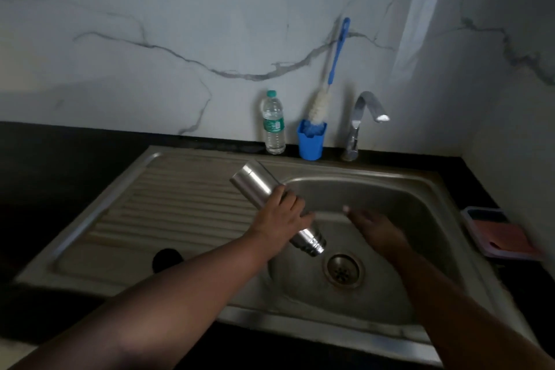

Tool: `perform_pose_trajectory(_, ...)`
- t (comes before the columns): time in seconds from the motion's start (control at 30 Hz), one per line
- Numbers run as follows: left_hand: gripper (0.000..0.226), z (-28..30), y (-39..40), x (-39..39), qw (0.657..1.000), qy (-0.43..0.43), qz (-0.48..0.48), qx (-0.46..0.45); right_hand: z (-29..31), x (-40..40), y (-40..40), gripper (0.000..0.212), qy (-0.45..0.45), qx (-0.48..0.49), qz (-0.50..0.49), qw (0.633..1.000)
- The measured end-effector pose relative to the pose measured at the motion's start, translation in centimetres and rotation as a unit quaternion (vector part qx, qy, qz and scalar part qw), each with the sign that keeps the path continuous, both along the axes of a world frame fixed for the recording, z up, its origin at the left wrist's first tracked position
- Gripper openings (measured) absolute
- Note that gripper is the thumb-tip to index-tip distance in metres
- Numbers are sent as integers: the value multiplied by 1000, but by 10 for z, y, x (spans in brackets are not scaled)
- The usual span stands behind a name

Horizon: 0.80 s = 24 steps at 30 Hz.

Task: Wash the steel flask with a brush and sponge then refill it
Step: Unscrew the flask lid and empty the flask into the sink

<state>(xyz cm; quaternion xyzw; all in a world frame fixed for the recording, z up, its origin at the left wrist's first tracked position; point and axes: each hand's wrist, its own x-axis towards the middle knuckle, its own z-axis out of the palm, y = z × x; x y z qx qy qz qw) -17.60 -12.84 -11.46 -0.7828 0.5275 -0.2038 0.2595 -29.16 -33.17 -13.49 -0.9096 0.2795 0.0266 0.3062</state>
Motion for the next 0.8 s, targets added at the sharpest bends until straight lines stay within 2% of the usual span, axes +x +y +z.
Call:
perform_pose_trajectory(0.03, 32, 0, 6, 2, 1000, -4, -11, -13, 21, 21, 21, 75, -45, 105, 2, 993)
perform_pose_trajectory(0.1, 22, 2, 22, 9, 998, -63, -24, -20, 64, 54, 65, 44, -121, 268, 6, 956)
perform_pose_trajectory(0.17, 32, 2, 40, 15, 995, -82, -42, -30, 92, 84, 101, 34, -139, 288, 86, 944)
perform_pose_trajectory(0.23, 33, 2, 62, 25, 993, -109, -35, -29, 112, 109, 132, 50, -121, 265, 164, 943)
perform_pose_trajectory(0.3, 36, 3, 86, 40, 987, -136, -48, -67, 125, 129, 158, 66, -97, 232, 191, 949)
perform_pose_trajectory(0.4, 45, 16, 129, 67, 980, -172, -70, -69, 135, 152, 197, 32, -96, 182, 234, 950)
perform_pose_trajectory(0.5, 65, 23, 173, 91, 972, -220, -59, -62, 145, 171, 238, 40, -132, 129, 212, 960)
perform_pose_trajectory(0.63, 110, 37, 230, 128, 943, -303, -53, -127, 165, 196, 303, 51, -187, 59, 162, 967)
perform_pose_trajectory(0.67, 110, 39, 245, 138, 934, -305, -74, -170, 169, 200, 320, 56, -200, 44, 155, 967)
perform_pose_trajectory(0.7, 100, 40, 262, 147, 922, -297, -107, -223, 171, 203, 335, 61, -210, 35, 148, 966)
perform_pose_trajectory(0.8, 60, 22, 318, 167, 904, -213, -190, -318, 166, 208, 373, 67, -222, 27, 138, 965)
